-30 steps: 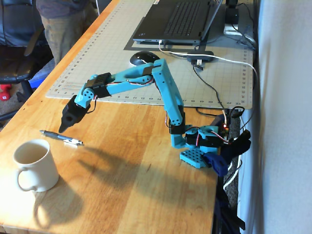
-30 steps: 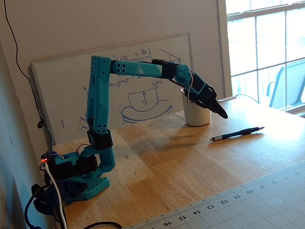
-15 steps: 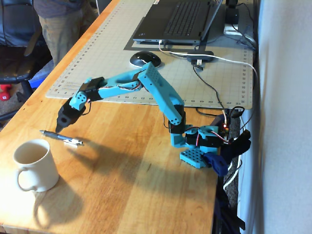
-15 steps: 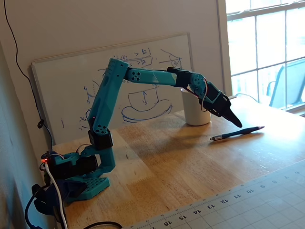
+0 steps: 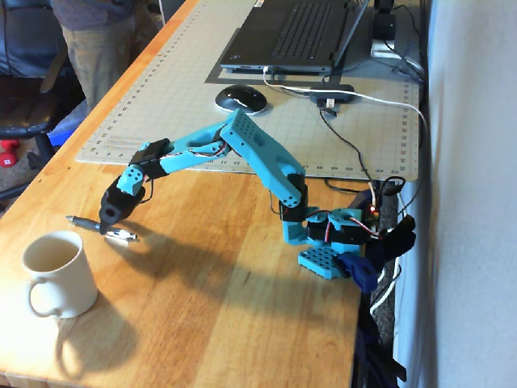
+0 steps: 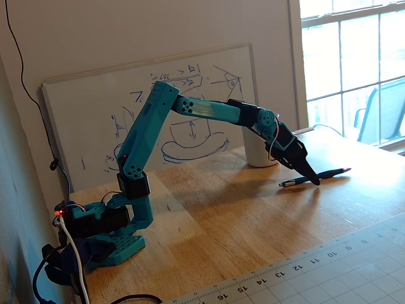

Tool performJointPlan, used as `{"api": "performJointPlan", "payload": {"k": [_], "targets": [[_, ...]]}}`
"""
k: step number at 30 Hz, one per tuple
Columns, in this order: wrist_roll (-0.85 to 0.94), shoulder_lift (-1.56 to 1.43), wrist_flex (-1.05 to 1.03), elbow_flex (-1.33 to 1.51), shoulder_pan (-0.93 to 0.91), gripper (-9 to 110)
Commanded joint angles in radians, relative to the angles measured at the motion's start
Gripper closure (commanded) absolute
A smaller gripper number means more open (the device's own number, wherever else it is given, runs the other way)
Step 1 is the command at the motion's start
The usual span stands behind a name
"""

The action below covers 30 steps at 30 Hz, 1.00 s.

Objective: Grasp a pen and put it in a mug.

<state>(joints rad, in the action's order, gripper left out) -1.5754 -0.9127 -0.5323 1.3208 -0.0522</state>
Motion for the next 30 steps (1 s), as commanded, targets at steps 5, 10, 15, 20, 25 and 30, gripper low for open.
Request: {"api": "performJointPlan", "payload": {"k": [5,10,15,20,25,30], "targets": [[-0.012,-0.038,0.009,-0.071,0.005,80],[-0.012,-0.012,0.009,-0.071,0.005,80],[-0.012,-0.011,0.009,-0.072,0.005,80],[-0.012,-0.006,0.009,-0.072,0.003,88],[-0.002,-0.009,0.009,-0.072,0.003,98],[0.000,-0.014,0.009,-0.072,0.002,101]]}}
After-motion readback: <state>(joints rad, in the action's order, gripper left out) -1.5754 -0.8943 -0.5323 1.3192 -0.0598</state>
